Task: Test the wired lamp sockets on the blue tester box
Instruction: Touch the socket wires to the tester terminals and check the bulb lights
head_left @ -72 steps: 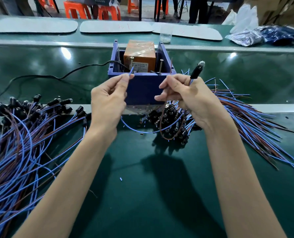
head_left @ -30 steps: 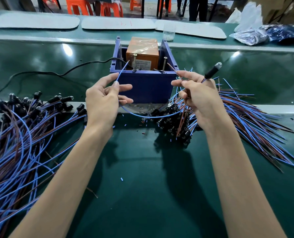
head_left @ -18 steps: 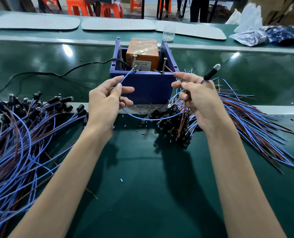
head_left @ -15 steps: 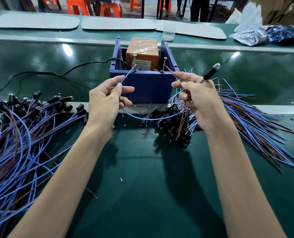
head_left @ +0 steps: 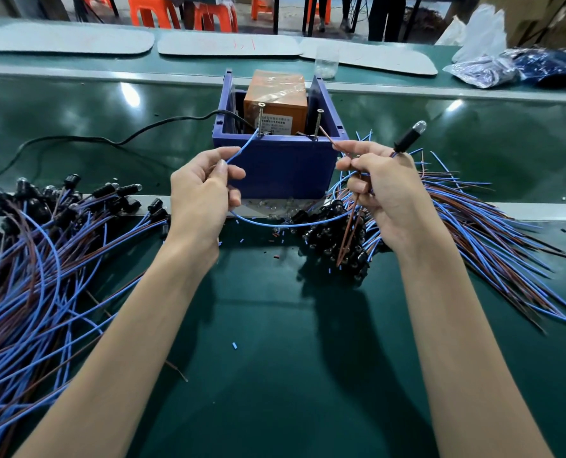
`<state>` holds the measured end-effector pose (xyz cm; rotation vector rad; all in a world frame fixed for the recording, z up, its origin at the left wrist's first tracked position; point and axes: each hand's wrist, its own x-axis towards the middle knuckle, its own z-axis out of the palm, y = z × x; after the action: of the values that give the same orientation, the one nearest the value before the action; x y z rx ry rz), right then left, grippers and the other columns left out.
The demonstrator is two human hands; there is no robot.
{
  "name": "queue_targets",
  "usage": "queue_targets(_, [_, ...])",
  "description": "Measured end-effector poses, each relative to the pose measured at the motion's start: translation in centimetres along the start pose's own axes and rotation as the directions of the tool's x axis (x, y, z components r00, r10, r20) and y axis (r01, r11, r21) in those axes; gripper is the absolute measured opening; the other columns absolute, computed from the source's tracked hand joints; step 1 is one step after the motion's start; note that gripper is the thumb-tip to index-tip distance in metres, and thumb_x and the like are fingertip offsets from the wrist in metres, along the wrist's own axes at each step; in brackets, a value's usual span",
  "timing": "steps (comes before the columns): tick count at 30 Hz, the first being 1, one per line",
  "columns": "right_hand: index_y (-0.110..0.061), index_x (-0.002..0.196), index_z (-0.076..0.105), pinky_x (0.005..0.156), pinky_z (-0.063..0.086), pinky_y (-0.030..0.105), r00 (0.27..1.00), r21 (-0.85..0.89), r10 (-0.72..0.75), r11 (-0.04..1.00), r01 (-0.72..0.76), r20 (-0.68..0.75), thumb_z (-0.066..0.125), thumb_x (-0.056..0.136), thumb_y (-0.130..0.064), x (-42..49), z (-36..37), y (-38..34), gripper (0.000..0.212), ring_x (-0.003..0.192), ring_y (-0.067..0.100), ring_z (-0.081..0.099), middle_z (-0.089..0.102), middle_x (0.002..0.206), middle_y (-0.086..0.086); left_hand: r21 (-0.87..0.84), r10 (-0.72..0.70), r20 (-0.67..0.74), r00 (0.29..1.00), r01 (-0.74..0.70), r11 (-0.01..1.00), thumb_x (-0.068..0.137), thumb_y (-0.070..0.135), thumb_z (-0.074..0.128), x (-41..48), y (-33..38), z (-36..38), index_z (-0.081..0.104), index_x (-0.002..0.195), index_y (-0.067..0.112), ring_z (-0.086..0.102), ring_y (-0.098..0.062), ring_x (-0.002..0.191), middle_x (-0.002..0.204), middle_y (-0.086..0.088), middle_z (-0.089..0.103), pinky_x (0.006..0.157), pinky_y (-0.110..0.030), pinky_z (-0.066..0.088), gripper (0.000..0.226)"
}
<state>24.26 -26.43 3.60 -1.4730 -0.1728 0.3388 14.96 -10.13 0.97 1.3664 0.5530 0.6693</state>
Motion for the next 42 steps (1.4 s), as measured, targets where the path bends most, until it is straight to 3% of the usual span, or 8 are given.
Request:
queue_targets(15, [-0.002, 0.1, 0.067, 0.034, 0.022, 0.012, 1.0, -0.003, -0.009, 1.0, 0.009, 0.01, 0.035, 0.091, 0.005, 0.01, -0.05, 0.1, 0.033, 0.041, 0.003, 0.032, 0.057, 0.071, 0.0, 0.007, -0.013, 0.0, 1.0, 0.013, 1.0, 0.101, 0.002, 0.035, 0.17, -0.01, -0.05, 0.064, 0.086, 0.021, 0.034, -0.003, 0.037, 0.069, 0.003, 0.05, 0.041, -0.012, 0.03, 0.038])
queue_targets(31, [-0.006, 0.098, 0.064, 0.037, 0.025, 0.012, 0.996, 0.052, -0.039, 0.998, 0.043, -0.083, 0.035, 0.093, 0.006, 0.38, 0.1, 0.31, 0.031, 0.039, 0.002, 0.035, 0.058, 0.075, 0.003, 0.005, -0.012, 0.015, 1.0, 0.012, 1.0, 0.101, 0.002, 0.034, 0.0, -0.07, 0.02, 0.064, 0.087, 0.021, 0.035, -0.003, 0.037, 0.069, 0.003, 0.049, 0.042, -0.011, 0.03, 0.038])
queue_targets(42, [-0.006, 0.104, 0.062, 0.037, 0.026, 0.012, 0.994, 0.054, -0.039, 0.998, 0.044, -0.1, 0.034, 0.094, 0.005, 0.45, -0.02, 0.38, 0.032, 0.039, 0.002, 0.037, 0.058, 0.076, 0.002, 0.012, -0.021, 0.016, 1.0, 0.021, 1.0, 0.101, 0.003, 0.036, -0.1, 0.01, 0.09, 0.064, 0.089, 0.022, 0.037, -0.003, 0.038, 0.07, 0.005, 0.052, 0.042, -0.011, 0.033, 0.036])
